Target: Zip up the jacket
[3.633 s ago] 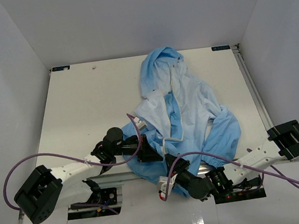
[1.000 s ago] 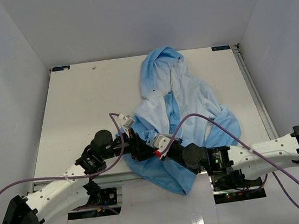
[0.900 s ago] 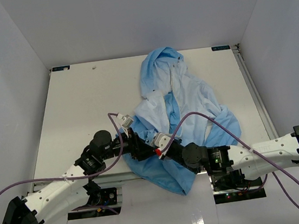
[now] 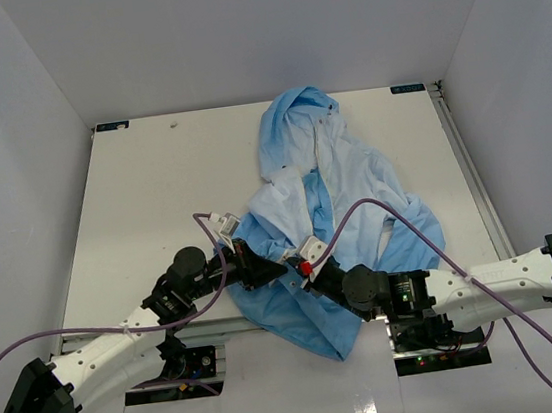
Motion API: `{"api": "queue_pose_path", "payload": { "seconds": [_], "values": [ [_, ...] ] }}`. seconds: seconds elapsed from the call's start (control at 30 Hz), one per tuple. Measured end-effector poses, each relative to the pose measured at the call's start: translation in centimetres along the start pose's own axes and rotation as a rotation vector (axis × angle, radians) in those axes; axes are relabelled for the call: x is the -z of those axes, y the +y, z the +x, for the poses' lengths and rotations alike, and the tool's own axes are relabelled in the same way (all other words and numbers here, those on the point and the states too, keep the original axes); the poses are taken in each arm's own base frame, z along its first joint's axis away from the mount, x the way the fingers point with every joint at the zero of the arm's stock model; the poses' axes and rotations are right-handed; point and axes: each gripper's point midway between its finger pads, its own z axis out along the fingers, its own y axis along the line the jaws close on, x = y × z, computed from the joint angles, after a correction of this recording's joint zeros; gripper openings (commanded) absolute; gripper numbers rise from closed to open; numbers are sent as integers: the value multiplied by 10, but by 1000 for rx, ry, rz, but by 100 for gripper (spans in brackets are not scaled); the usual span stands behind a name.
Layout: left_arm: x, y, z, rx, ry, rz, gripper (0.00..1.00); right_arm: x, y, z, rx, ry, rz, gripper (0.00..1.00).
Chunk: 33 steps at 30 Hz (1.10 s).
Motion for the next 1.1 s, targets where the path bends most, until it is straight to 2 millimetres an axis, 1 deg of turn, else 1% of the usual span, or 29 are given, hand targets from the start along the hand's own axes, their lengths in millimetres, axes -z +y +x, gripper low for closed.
{"api": "queue_pose_path", "payload": {
  "seconds": [0.07,0.2,0.4,0.7,0.77,1.0,1.1],
  "values": [
    [-1,0,1,1,4,2,0,0,1,4,-1,6,-4,22],
    [-3,1,3,2,15,9,0,1,2,11,8,19,-9,25],
    [-3,-2,2,-1,16,21,0,1,1,15,17,25,-8,22],
    [-2,-1,4,0,19,22,0,-5,0,16,47,22,0,23],
    [-2,-1,4,-1,19,22,0,-6,1,16,55,20,0,21],
    [-2,0,6,-1,22,25,0,-9,2,17,77,19,-2,8],
    [-1,1,7,0,23,24,0,-9,2,17,88,18,-3,8]
  ]
}}
